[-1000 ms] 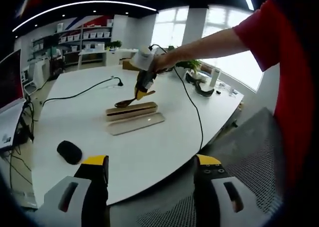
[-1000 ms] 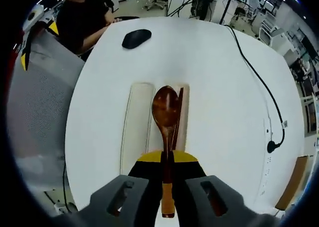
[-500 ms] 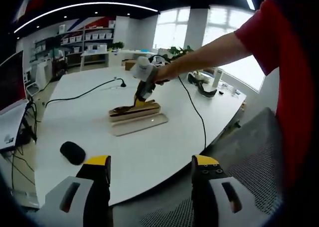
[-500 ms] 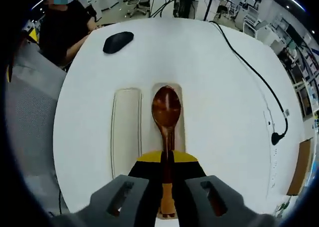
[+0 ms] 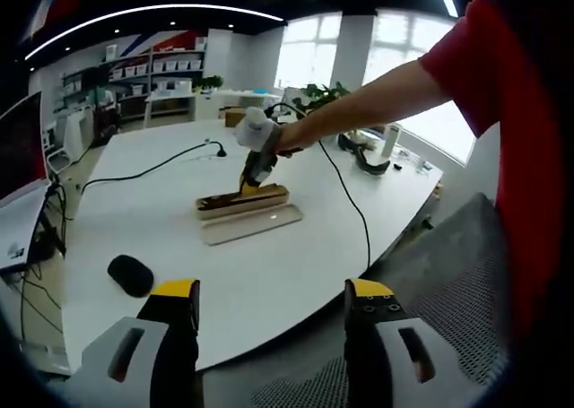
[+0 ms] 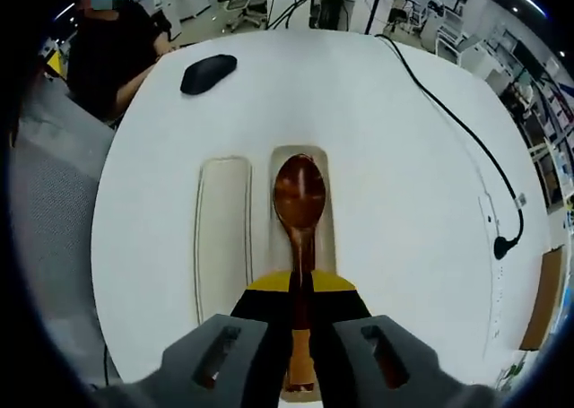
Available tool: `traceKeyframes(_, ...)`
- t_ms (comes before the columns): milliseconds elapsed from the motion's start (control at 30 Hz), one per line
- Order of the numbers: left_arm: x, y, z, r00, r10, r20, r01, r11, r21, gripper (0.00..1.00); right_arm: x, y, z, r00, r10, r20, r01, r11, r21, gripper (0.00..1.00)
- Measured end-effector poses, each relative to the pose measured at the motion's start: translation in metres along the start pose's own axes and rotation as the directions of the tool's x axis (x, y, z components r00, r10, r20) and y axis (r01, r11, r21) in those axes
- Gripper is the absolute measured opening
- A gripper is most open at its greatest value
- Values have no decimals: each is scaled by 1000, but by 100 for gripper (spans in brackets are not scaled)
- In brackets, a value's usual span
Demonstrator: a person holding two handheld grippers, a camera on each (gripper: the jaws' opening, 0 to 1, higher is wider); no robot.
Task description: Arrange the utensils inside the cutlery case until each visible utensil rests in its matching compartment.
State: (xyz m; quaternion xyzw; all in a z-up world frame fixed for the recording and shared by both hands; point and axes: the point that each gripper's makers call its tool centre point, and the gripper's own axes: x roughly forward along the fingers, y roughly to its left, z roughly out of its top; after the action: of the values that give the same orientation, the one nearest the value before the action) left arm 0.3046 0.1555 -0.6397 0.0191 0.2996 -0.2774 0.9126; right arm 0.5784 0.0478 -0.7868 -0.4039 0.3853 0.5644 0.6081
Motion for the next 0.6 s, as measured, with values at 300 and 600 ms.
traceKeyframes(300,0,1,0,1000,2,0,-2,1000,7,65,13,-13,-7,1000,16,-4,-16,1000,-3,2)
traceKeyframes(600,0,2,1,1000,5,6,-5,1000,4,65,13,1,-3,1000,11,-23,-11,1000,-18,2)
